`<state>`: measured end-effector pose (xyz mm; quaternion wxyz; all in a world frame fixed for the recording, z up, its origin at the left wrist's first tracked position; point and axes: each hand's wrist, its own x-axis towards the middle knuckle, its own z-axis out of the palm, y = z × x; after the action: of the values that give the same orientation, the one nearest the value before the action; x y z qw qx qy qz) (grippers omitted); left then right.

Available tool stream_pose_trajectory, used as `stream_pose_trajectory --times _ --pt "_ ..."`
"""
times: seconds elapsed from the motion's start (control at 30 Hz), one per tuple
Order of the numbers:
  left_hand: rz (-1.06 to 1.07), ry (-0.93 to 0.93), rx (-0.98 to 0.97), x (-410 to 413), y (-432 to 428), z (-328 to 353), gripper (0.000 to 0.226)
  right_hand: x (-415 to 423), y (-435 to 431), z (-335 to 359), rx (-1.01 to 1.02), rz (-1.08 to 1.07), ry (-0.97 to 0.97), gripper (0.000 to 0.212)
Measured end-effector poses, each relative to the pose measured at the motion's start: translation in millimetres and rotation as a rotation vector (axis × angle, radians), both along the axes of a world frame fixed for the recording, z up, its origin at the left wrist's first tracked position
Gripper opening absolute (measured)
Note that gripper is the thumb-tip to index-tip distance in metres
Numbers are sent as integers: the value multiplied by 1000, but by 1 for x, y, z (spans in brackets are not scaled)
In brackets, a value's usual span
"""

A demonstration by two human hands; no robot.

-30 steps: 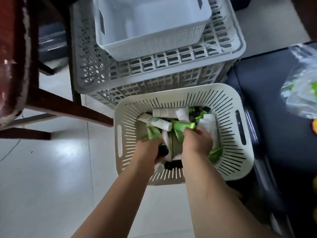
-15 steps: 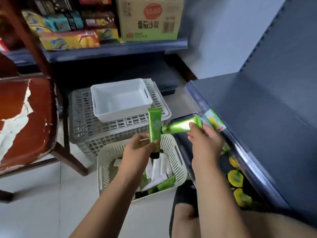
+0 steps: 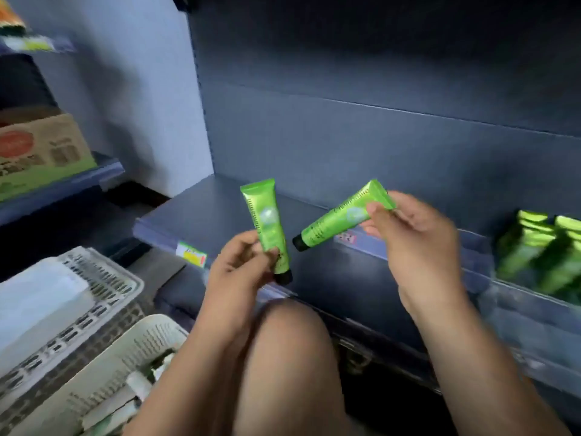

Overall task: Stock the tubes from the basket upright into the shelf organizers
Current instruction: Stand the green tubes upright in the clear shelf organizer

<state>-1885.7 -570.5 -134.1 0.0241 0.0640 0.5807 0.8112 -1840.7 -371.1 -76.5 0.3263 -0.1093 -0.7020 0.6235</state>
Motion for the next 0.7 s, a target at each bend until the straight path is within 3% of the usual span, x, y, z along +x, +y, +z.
stream_pose_trajectory --times 0.13,0.23,0.33,0.43,0.53,0.7 --pt "-218 101 -7 11 85 24 10 54 82 10 28 -140 95 25" --pt "-347 89 2 24 144 34 7 88 128 11 38 -222 116 21" --pt "-452 110 -21 39 197 37 19 120 163 11 115 -275 114 20" --pt "-502 122 -31 47 241 35 33 149 191 8 174 -345 142 25" --pt "-511 113 -11 50 279 22 22 169 218 -7 194 -439 134 23" --pt "-561 229 -81 50 323 4 23 185 261 -24 235 -518 60 21"
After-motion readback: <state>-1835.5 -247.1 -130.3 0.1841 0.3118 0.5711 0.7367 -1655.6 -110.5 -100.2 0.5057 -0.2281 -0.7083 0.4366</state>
